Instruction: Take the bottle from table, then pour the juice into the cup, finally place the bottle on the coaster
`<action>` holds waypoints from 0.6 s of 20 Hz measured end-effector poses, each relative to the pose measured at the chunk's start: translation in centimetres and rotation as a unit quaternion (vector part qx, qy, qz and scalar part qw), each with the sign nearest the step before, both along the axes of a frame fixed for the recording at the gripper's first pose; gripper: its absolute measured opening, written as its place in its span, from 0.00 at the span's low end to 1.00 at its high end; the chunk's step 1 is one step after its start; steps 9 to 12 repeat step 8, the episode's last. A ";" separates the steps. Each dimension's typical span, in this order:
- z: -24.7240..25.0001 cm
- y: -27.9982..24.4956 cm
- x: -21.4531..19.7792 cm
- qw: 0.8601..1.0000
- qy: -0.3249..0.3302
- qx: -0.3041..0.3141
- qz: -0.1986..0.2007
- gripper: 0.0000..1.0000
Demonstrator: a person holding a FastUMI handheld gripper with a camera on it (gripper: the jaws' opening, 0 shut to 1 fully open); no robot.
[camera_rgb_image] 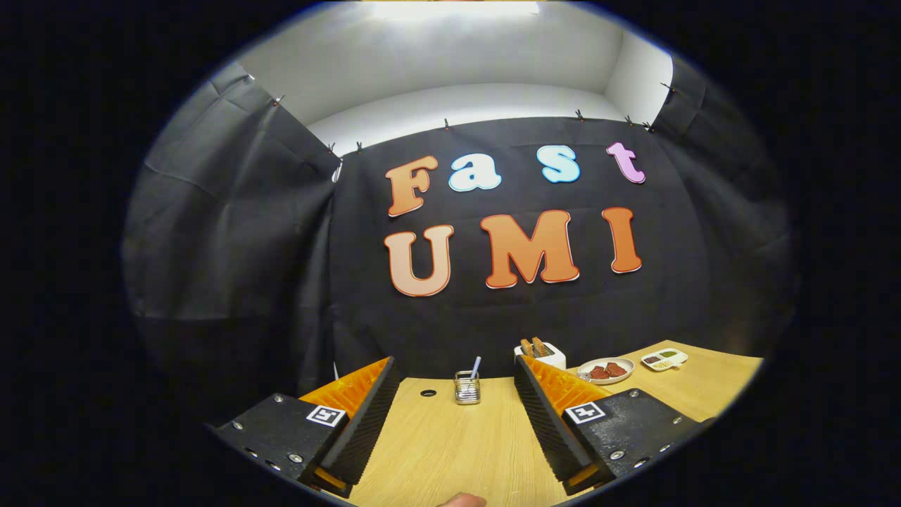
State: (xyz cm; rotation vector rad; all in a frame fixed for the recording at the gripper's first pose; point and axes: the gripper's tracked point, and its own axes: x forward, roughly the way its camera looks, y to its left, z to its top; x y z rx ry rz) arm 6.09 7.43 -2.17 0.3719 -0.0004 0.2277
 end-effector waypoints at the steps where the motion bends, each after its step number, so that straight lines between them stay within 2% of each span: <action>1: 0.8 0.1 -0.4 1.000 -0.009 0.000 0.004 0.97; 7: 4.3 1.2 -1.5 0.999 -0.046 -0.010 0.010 0.97; 12: 4.5 1.5 -1.6 0.999 -0.046 -0.016 0.014 0.97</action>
